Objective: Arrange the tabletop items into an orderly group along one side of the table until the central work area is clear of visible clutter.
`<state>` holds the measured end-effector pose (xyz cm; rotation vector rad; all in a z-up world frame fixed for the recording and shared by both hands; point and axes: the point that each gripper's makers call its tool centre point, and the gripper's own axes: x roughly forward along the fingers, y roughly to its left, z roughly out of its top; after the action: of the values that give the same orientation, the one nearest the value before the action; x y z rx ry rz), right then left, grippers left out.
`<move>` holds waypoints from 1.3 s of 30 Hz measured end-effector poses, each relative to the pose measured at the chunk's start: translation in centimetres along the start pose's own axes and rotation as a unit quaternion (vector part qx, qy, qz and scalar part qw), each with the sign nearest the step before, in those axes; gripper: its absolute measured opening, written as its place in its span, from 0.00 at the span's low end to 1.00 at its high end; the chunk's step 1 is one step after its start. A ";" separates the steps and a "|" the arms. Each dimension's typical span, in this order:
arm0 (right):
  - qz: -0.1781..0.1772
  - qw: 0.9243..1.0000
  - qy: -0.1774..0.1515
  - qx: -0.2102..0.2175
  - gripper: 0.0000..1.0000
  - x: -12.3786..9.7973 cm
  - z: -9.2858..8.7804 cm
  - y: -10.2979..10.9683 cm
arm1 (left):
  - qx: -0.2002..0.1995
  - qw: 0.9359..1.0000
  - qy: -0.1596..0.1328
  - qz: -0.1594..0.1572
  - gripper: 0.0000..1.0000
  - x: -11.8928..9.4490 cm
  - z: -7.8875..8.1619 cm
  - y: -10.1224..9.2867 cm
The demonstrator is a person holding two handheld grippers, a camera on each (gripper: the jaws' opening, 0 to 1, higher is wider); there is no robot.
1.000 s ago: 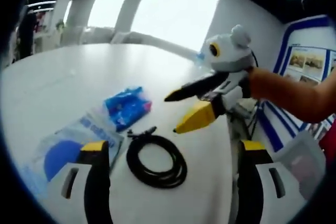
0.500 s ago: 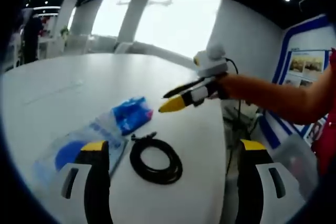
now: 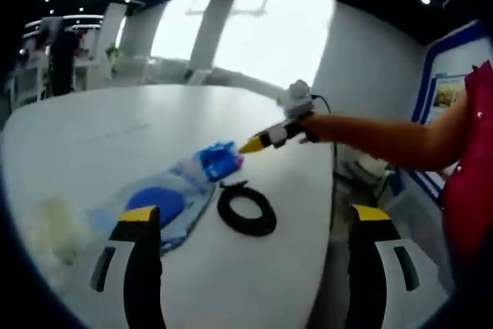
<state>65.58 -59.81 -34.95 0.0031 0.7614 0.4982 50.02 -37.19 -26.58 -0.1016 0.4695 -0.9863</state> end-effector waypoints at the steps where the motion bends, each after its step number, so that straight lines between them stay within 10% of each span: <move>1: -0.001 1.000 -0.001 0.000 0.77 0.1 0.1 0.0 | 0.000 1.000 -0.001 0.002 0.99 -0.5 0.0 -0.1; 16: -0.028 0.999 0.019 -0.012 0.64 1.9 0.2 -1.9 | -0.024 0.998 0.000 0.052 0.98 -7.1 -2.6 0.2; 39: -0.066 0.997 0.040 -0.022 0.20 3.0 -0.4 -4.0 | -0.037 0.998 -0.005 0.056 0.96 -7.4 -3.0 -0.1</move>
<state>68.87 -62.10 -37.94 -0.1074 0.8237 0.3914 45.29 -30.78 -26.80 -0.1458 0.4967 -0.8587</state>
